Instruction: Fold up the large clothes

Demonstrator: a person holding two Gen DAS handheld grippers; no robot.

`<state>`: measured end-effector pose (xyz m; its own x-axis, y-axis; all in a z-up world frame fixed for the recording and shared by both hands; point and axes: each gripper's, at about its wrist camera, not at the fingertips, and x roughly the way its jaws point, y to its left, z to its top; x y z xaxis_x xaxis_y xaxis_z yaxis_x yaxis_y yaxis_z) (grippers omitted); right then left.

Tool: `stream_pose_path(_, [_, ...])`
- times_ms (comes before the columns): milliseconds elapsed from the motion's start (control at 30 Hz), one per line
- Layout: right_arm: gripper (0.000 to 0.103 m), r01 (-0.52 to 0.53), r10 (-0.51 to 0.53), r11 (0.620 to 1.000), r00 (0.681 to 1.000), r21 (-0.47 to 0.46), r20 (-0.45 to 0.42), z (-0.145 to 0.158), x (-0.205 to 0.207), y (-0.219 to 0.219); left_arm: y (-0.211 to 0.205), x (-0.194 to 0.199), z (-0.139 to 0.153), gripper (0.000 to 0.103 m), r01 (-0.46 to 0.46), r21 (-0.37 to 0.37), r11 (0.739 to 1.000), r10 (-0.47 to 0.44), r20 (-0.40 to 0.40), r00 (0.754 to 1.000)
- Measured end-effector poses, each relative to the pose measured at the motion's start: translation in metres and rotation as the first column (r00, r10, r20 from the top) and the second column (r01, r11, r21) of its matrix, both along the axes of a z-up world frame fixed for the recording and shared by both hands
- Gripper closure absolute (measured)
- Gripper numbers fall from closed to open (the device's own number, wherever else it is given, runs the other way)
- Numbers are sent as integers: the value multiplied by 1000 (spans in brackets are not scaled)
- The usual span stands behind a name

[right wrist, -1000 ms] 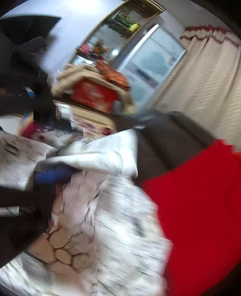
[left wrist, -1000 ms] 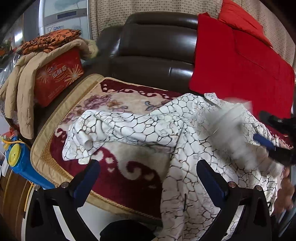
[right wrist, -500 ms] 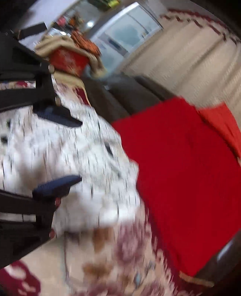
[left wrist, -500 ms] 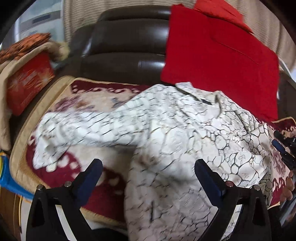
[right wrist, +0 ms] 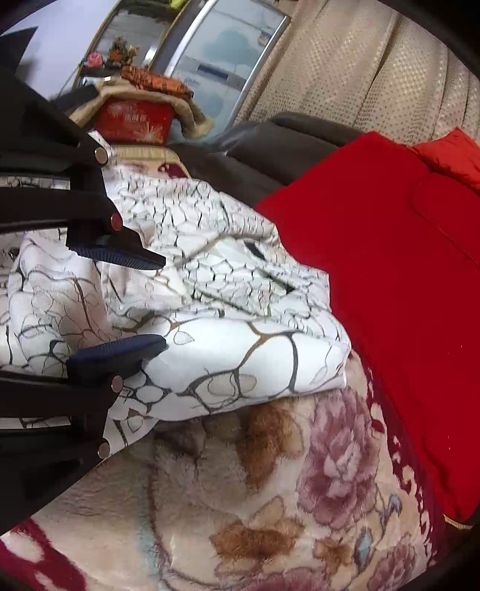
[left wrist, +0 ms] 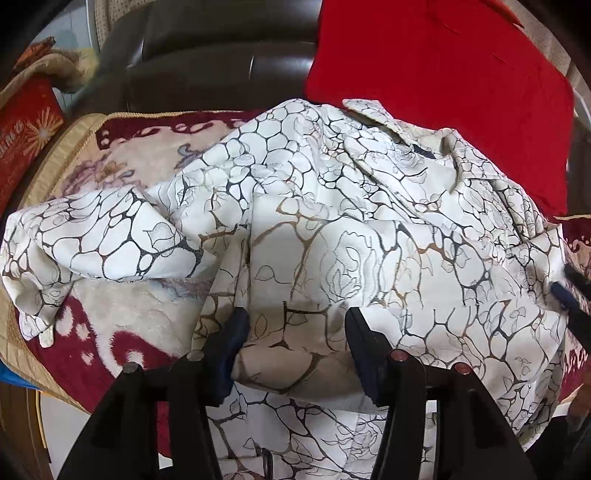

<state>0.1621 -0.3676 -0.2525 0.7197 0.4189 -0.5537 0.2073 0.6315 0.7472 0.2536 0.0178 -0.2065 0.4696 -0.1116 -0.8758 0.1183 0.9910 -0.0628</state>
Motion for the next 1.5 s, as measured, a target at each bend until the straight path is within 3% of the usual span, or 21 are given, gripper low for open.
stream_pose_path(133, [62,11,-22,995,995,104,102,13,-10,-18,4,4,16,58,4,-24,1000,-4,35,999])
stream_pose_path(200, [62,54,-66,994,989,94,132,18,-15,-27,4,9,22,49,-4,-37,999,6,44,999])
stream_pose_path(233, [62,68,-85,991,986,117,147,18,-18,-33,3,13,22,32,-5,-41,999,6,38,999])
stream_pose_path(267, [62,77,-98,988,984,136,150,17,-20,-38,1,17,21,25,-2,-42,999,4,34,999])
stream_pose_path(333, [62,110,-130,984,982,142,140,15,-24,-45,-5,25,14,25,3,-17,1000,-3,21,1000])
stream_pose_path(400, [62,124,-144,980,982,157,122,12,-24,-52,-11,32,6,34,21,0,1000,-21,1,1000])
stream_pose_path(433, [61,126,-145,979,983,163,109,10,-23,-54,-13,33,2,52,25,14,1000,-25,-8,1000])
stream_pose_path(567, [34,175,-184,973,982,148,47,4,-20,-59,-18,31,2,84,56,-8,998,-56,4,998])
stream_pose_path(667, [34,164,-168,978,986,128,21,-2,-10,-58,-21,27,9,91,79,-31,996,-78,27,997])
stream_pose_path(767, [34,132,-132,991,991,14,-18,-4,7,-41,-25,24,19,92,102,-17,995,-100,70,993])
stream_pose_path(833, [44,98,-101,990,994,-104,-28,-1,17,-23,-25,23,26,93,103,-34,994,-99,101,990])
stream_pose_path(867, [69,92,-97,981,995,-169,-21,2,19,-16,-25,23,31,93,103,-34,994,-99,113,989])
stream_pose_path(900, [79,86,-92,967,996,-238,-15,6,21,-9,-25,24,35,93,105,-26,994,-101,124,987])
stream_pose_path(1067, [88,164,-173,931,985,-327,1,9,15,-11,-18,26,47,93,80,29,996,-84,181,980])
stream_pose_path(1167, [87,169,-183,926,983,-338,-11,7,15,-15,-12,32,27,93,52,65,997,-59,115,992])
stream_pose_path(1233, [83,154,-175,928,984,-339,-31,4,16,-12,-15,33,9,88,69,117,991,-75,49,996])
stream_pose_path(1333, [77,175,-201,934,978,-310,-52,6,16,-20,-14,21,11,83,70,132,989,-80,72,994])
stream_pose_path(1400, [67,211,-233,923,972,-321,-33,13,12,-21,-7,11,25,60,52,138,989,-68,116,991])
stream_pose_path(1433, [52,233,-249,915,968,-329,-9,16,8,-22,-4,6,32,46,43,139,989,-63,140,988])
stream_pose_path(1467, [34,266,-271,905,962,-331,32,23,1,-23,4,1,41,41,28,141,990,-53,176,983])
stream_pose_path(1500, [32,299,-291,895,954,-332,75,29,-5,-24,10,-4,49,41,15,140,990,-43,205,978])
